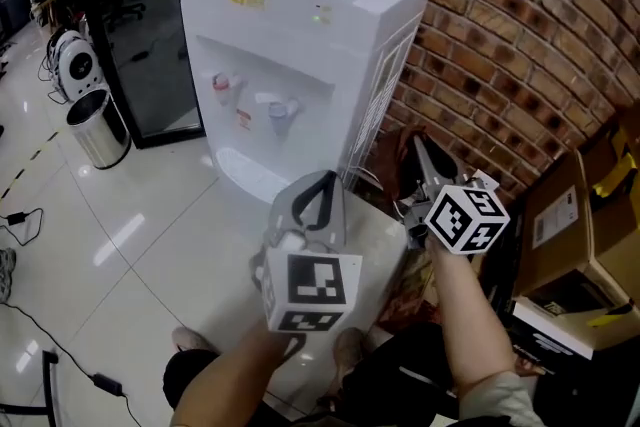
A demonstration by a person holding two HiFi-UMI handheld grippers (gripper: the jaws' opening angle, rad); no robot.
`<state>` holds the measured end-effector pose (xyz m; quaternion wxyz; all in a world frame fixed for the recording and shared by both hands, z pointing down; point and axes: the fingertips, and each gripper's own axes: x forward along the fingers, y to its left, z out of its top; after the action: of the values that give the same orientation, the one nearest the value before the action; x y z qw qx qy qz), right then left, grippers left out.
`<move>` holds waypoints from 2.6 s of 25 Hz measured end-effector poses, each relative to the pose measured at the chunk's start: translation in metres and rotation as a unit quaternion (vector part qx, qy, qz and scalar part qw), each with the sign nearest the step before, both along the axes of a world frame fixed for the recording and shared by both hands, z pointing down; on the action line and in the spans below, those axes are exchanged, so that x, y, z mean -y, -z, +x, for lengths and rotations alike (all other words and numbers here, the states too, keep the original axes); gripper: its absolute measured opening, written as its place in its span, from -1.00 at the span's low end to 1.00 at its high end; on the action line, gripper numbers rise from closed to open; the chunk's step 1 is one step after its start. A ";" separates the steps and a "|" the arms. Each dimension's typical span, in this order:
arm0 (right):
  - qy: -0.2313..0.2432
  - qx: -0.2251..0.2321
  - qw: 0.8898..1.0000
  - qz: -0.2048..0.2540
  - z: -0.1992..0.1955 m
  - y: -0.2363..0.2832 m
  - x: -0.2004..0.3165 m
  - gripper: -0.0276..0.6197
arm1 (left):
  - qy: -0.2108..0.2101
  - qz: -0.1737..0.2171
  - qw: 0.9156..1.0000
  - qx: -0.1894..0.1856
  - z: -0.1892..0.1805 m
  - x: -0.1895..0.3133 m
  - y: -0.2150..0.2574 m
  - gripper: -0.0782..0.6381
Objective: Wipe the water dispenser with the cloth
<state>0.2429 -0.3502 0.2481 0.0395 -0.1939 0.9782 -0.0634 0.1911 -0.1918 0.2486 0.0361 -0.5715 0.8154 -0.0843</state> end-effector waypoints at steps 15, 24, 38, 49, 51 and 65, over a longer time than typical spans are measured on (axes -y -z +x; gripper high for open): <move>-0.021 0.133 0.972 0.191 -0.039 0.239 -0.002 -0.77 | -0.019 0.049 0.999 0.012 0.008 -0.003 0.056 -0.78; -0.018 0.068 0.985 0.159 -0.061 0.162 0.014 -0.77 | -0.006 -0.009 1.000 0.001 -0.004 -0.005 0.010 -0.78; -0.006 -0.023 0.998 0.053 -0.073 -0.021 0.031 -0.77 | -0.031 -0.097 0.994 -0.038 0.015 0.006 -0.082 -0.78; 0.001 -0.157 0.987 -0.027 -0.077 -0.181 0.041 -0.77 | -0.052 -0.173 0.983 -0.030 0.037 0.014 -0.162 -0.78; 0.007 -0.189 0.981 -0.039 -0.077 -0.209 0.041 -0.77 | -0.056 -0.189 0.980 -0.031 0.041 0.016 -0.182 -0.78; 0.050 -0.336 0.935 -0.104 -0.084 -0.341 0.023 -0.76 | -0.026 -0.193 0.975 -0.102 0.029 0.036 -0.227 -0.78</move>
<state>0.1585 -0.3727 0.5895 -0.3150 -0.1574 0.9309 -0.0974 0.2199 -0.2279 0.4759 -0.1562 -0.5947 0.7677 -0.1805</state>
